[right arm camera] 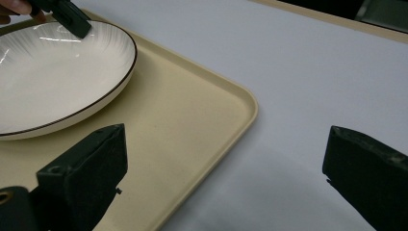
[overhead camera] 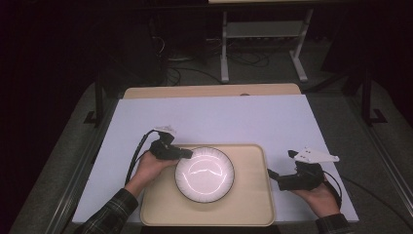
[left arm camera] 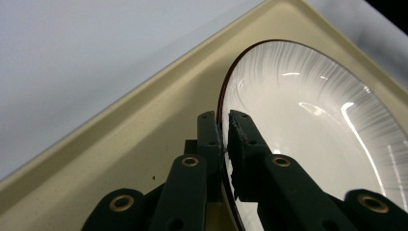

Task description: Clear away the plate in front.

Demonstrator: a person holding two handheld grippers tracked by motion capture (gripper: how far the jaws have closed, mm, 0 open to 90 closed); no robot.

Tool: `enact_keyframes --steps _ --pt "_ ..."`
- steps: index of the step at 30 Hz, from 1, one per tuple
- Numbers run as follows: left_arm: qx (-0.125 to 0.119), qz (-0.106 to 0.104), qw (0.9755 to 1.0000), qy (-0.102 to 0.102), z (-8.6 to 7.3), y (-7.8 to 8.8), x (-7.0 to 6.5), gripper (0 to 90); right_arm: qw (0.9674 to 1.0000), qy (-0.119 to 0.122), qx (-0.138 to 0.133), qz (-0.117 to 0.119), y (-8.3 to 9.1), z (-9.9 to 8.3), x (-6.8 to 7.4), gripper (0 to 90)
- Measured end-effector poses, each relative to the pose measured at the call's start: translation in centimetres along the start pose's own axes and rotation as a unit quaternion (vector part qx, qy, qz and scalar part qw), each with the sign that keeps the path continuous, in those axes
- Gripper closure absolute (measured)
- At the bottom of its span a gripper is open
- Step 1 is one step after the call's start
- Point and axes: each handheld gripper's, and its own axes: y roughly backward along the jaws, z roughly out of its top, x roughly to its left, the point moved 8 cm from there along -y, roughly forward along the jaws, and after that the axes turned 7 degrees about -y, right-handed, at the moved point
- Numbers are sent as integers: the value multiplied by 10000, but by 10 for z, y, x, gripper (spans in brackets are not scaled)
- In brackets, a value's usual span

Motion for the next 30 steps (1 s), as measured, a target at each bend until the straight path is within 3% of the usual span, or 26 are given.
enact_keyframes --steps 5,7,10,13,21,23,27,30 --pt "80 -6 9999 -122 -1 -2 0 819 10000 -21 -3 -6 1 -1 -1 10" --pt "132 77 9995 -271 -2 -2 -1 798 10000 -13 11 -10 1 -1 -1 10" --pt "215 324 9976 -567 -2 0 -1 650 10000 -13 18 7 1 -2 -1 10" --pt "233 449 9960 -740 -2 3 0 498 10000 1 32 20 1 -3 -1 11" --pt "33 639 9930 -993 4 18 -1 193 10000 -24 41 35 2 -4 0 10" --pt "23 758 9912 -1086 5 22 -1 134 10000 -21 38 38 2 -4 0 11" --pt "-76 801 9911 -1061 5 32 -4 74 10000 -48 45 50 2 -4 0 11" --pt "-146 917 9892 -1136 4 42 -5 51 10000 -36 44 66 1 -3 0 10"
